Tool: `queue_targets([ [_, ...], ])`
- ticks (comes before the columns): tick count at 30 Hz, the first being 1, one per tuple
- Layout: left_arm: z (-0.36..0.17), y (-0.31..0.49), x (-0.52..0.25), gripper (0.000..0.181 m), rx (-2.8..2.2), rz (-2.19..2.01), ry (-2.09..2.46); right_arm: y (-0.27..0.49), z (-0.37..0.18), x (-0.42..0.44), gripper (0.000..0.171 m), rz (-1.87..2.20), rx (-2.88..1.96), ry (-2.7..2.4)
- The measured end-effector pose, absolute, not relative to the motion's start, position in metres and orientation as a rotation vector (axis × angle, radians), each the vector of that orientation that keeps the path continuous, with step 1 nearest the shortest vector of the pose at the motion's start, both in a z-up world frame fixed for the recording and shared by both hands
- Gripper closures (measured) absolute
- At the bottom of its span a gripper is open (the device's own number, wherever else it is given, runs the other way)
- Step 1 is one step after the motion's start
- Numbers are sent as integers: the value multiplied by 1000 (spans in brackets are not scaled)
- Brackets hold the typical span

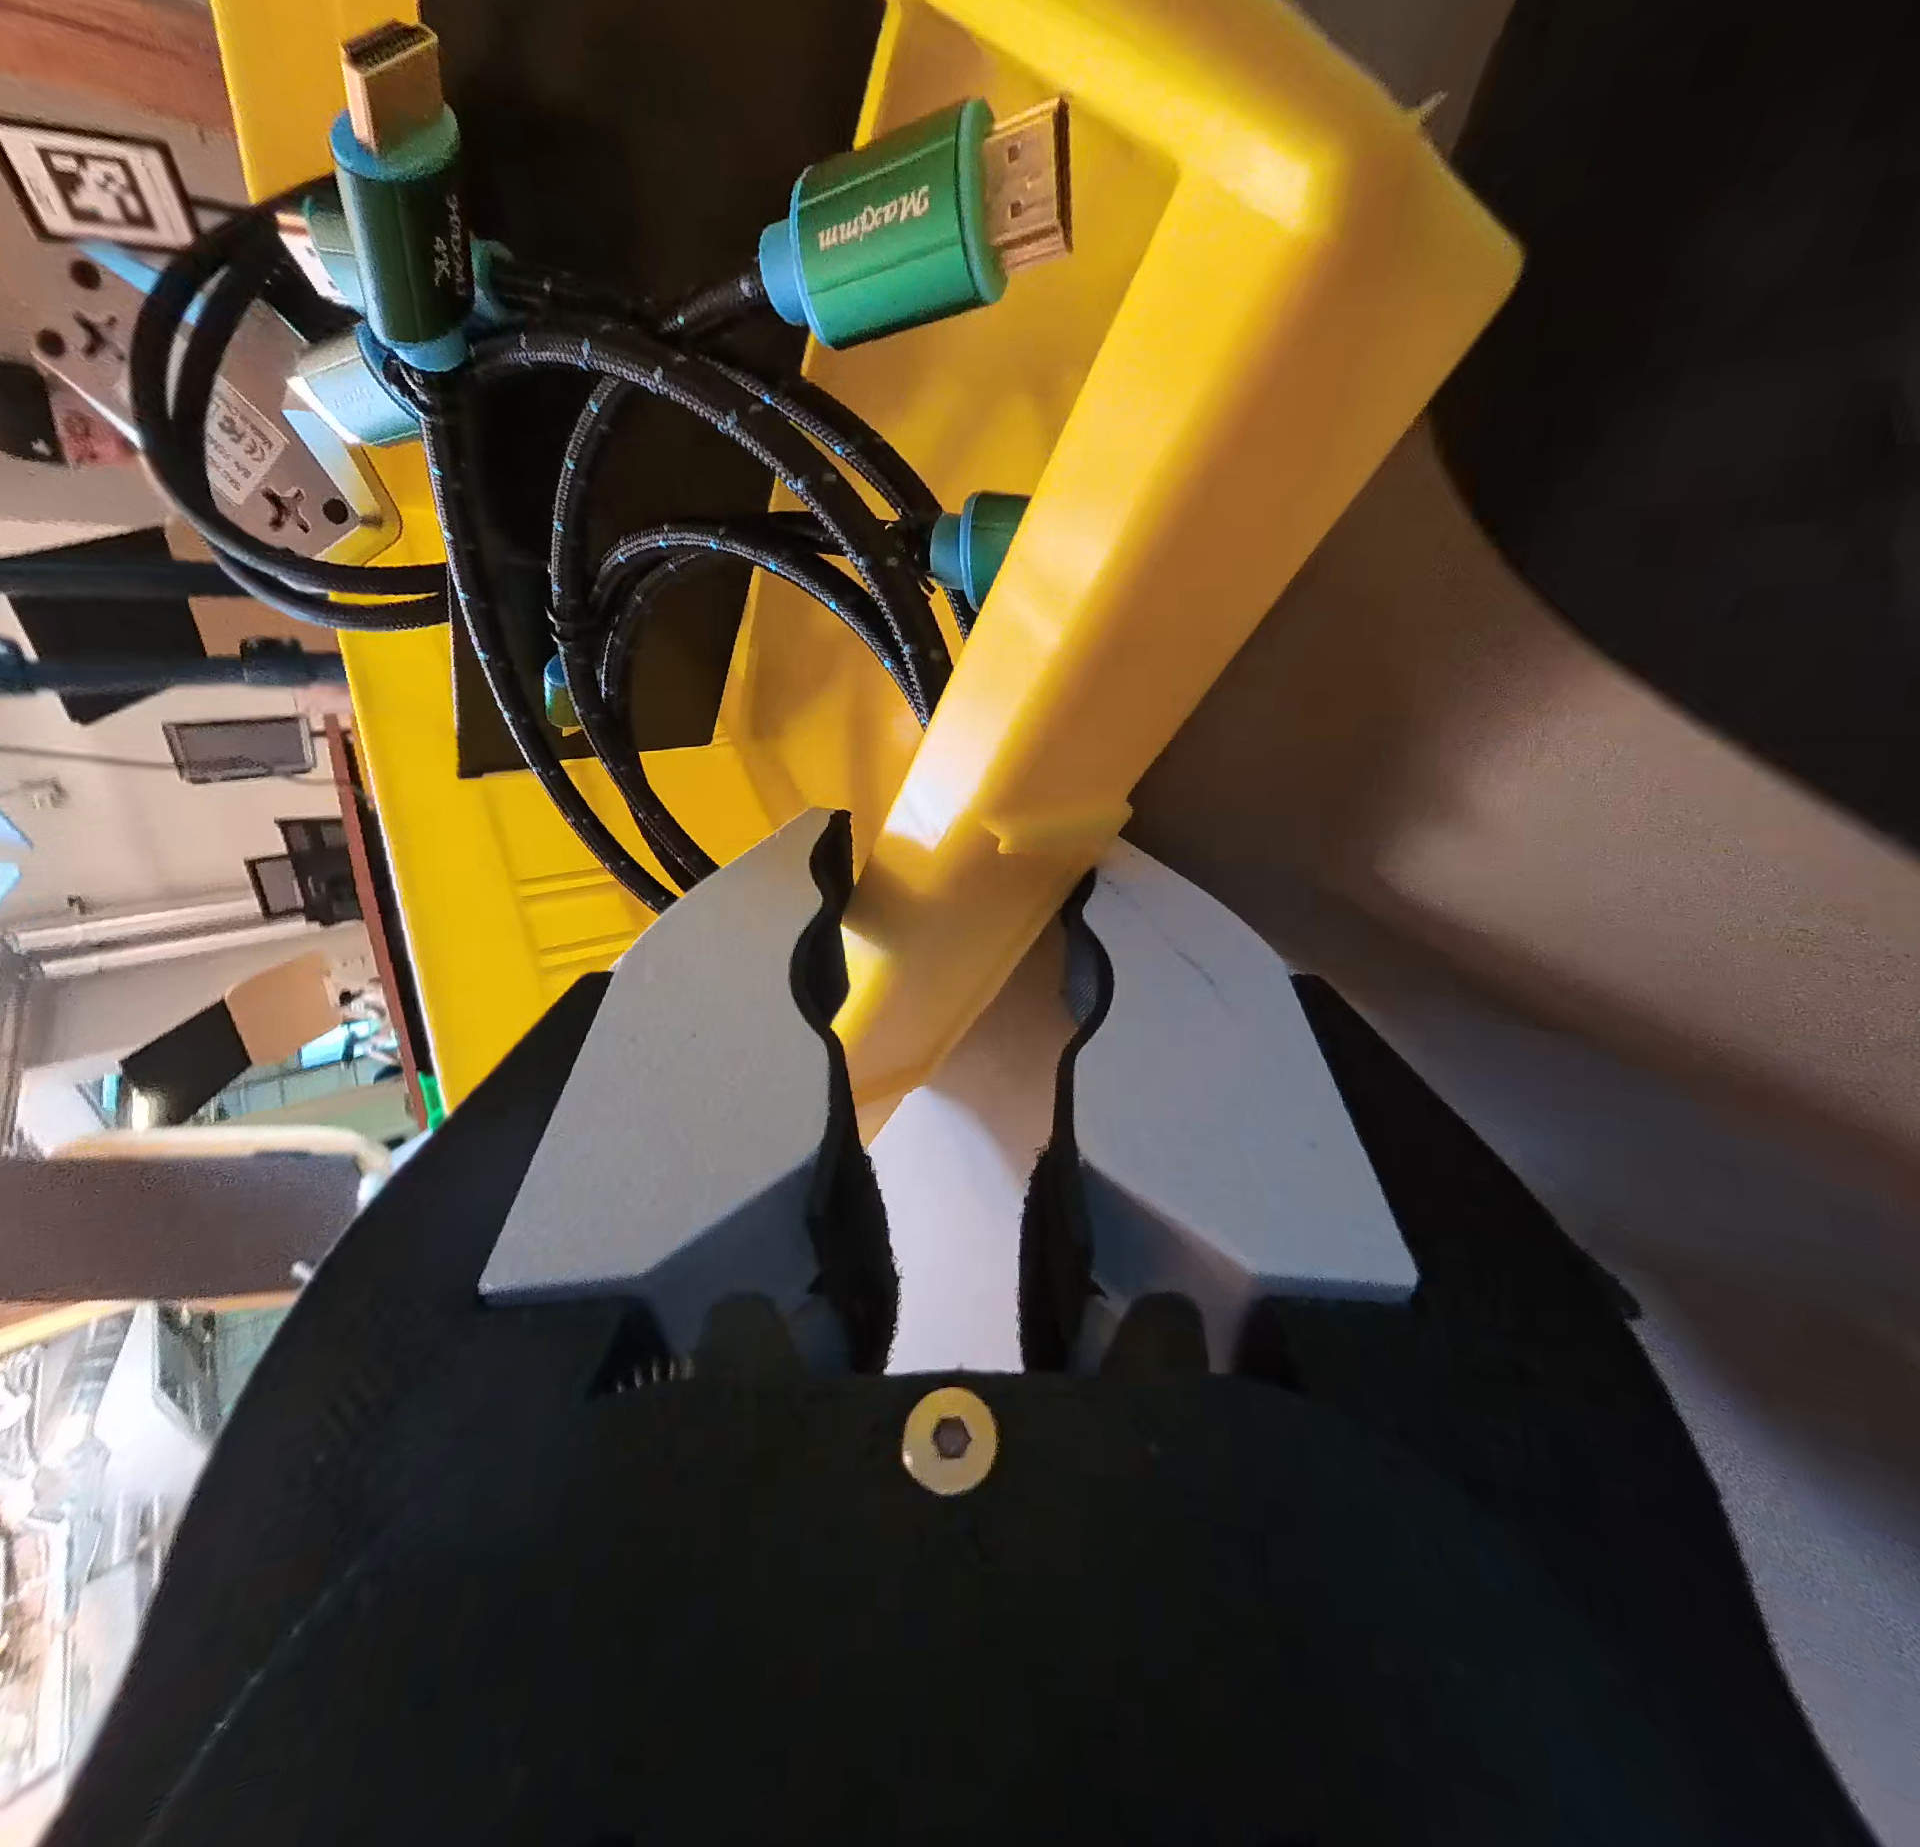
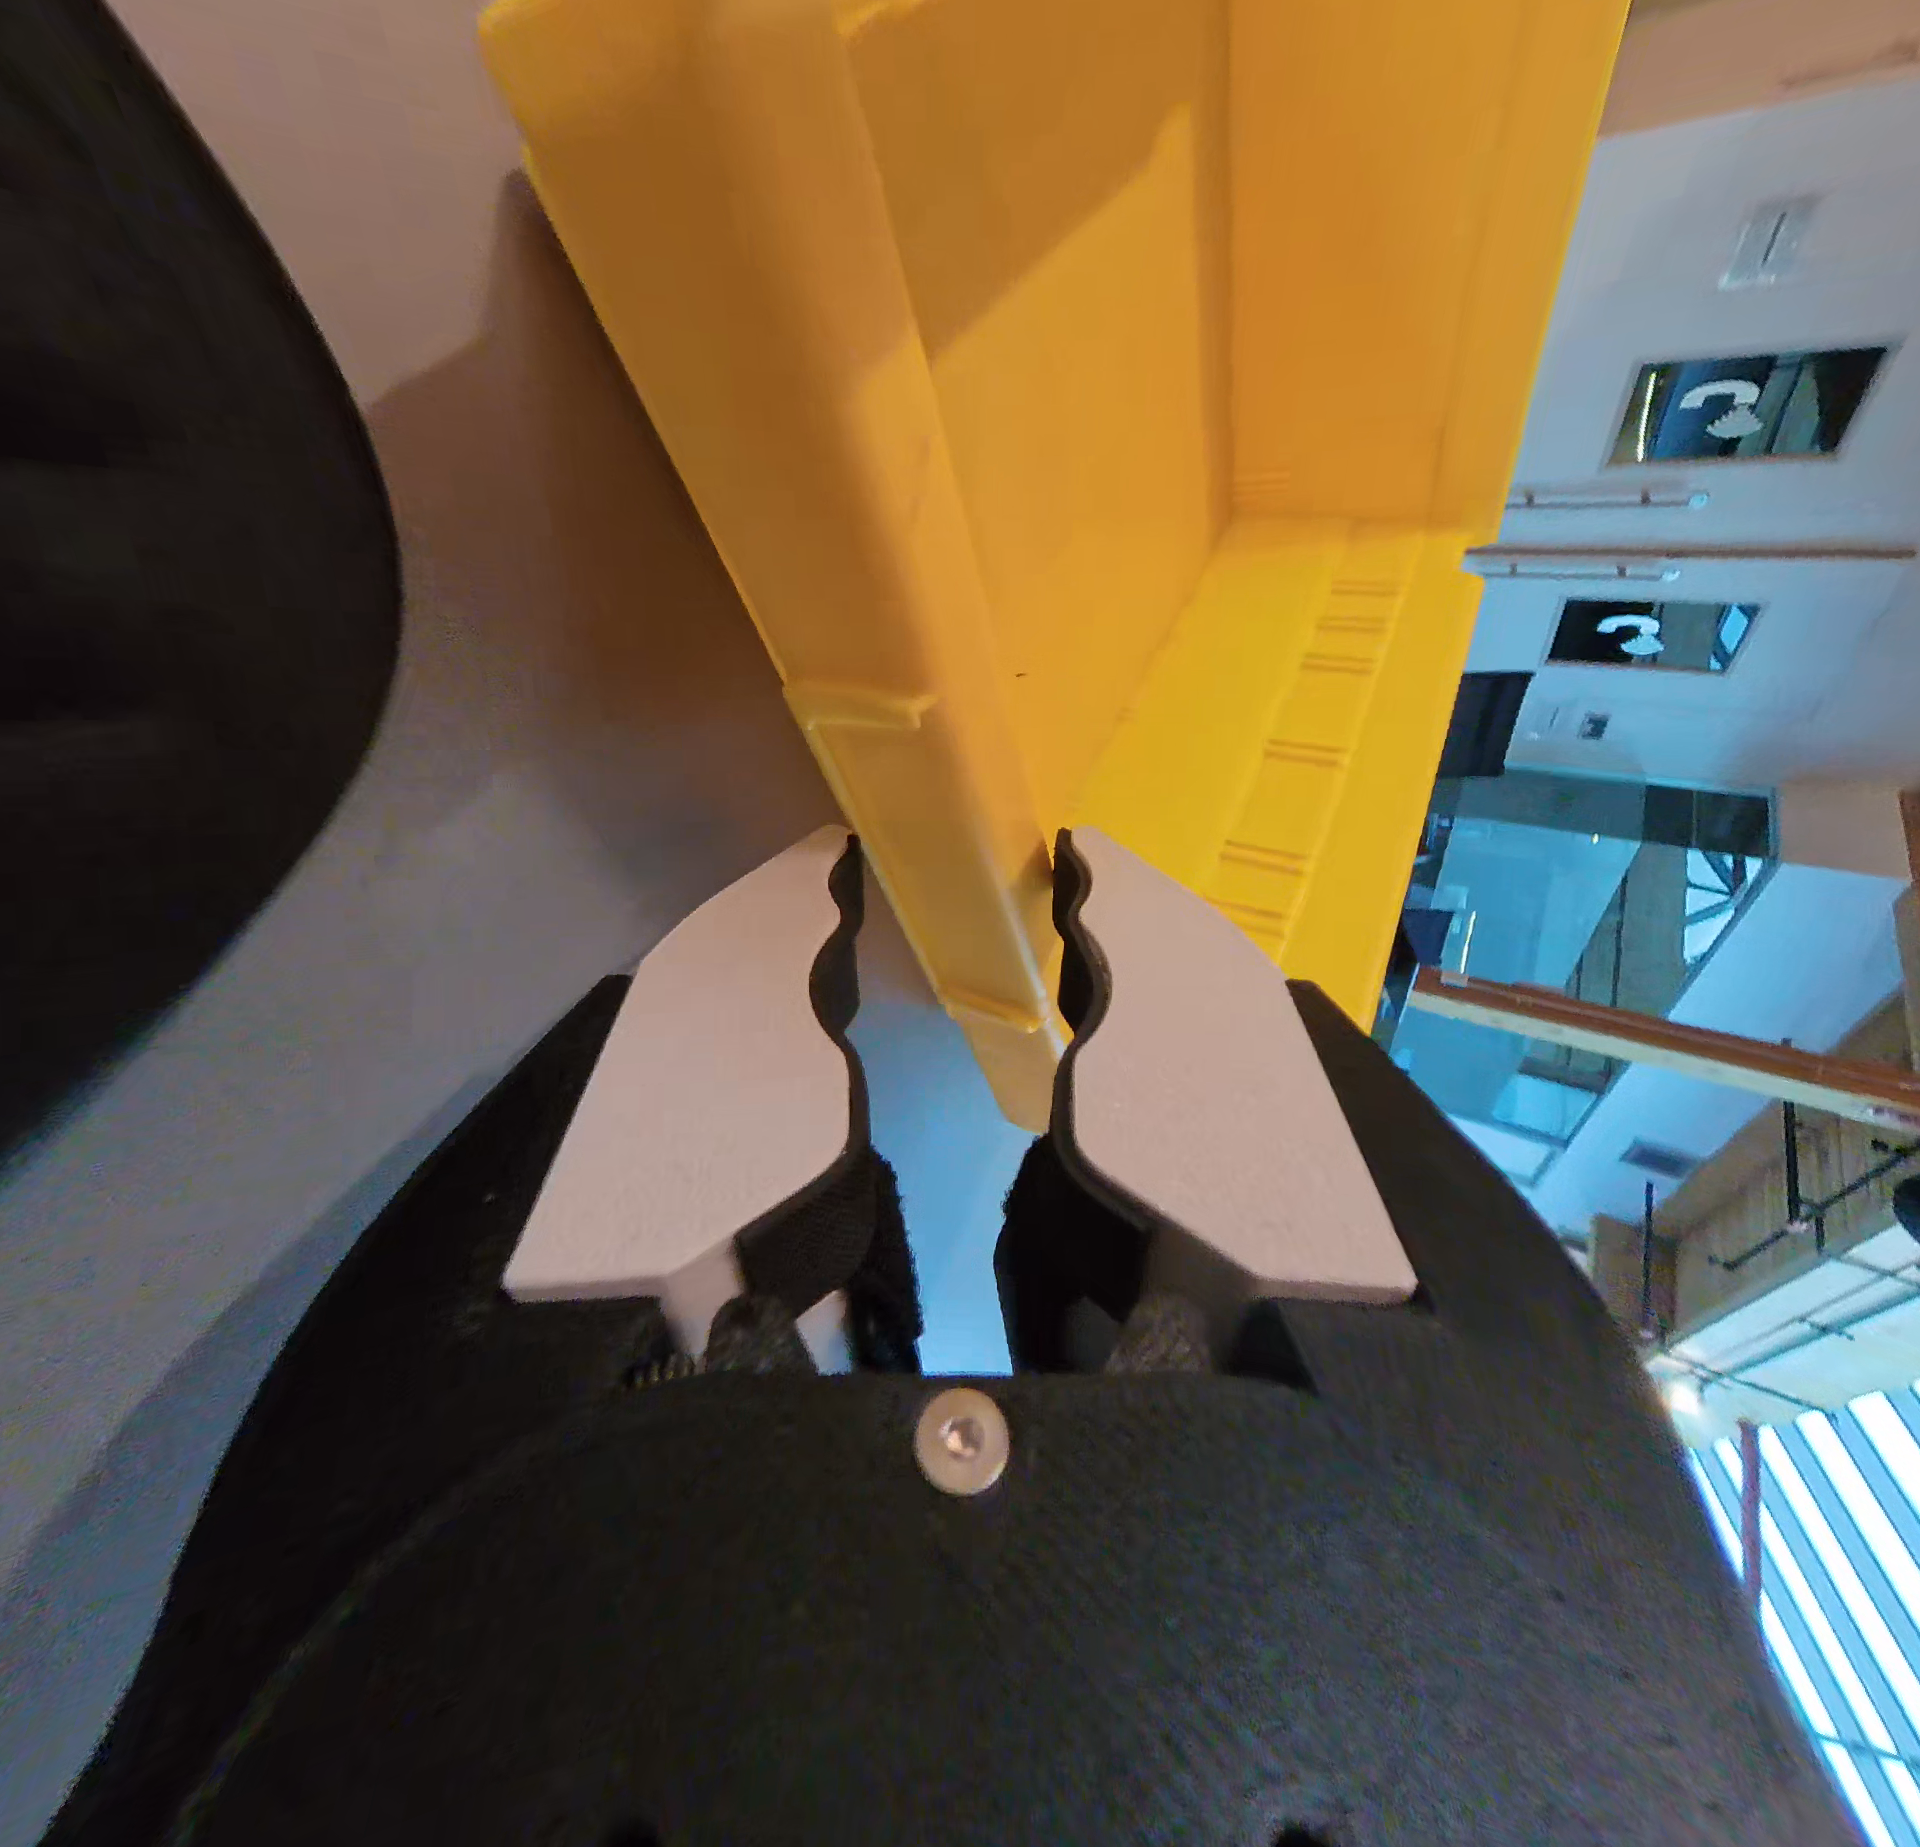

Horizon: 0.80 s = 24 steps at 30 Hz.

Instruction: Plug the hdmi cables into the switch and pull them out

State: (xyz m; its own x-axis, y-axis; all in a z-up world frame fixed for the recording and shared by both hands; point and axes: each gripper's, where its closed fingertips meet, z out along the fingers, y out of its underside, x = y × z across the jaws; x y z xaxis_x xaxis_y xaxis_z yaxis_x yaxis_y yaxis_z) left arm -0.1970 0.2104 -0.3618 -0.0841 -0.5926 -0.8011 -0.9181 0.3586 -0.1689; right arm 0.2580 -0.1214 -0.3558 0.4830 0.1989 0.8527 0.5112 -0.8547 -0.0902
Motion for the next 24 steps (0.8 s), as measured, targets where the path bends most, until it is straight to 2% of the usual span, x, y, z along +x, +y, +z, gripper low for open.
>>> queue_targets([
  [14, -362, 184, -293, 144, -1547, 670, 1719, -226, -356, 286, 137, -1397, -2518, -524],
  [21, -362, 166, -317, 144, -1590, 696, 1747, -253, -356, 285, 137, -1389, -2559, -582],
  [24, -361, 163, -315, 137, -1618, 606, 1690, -251, -359, 279, 127, -1272, -2570, -565],
])
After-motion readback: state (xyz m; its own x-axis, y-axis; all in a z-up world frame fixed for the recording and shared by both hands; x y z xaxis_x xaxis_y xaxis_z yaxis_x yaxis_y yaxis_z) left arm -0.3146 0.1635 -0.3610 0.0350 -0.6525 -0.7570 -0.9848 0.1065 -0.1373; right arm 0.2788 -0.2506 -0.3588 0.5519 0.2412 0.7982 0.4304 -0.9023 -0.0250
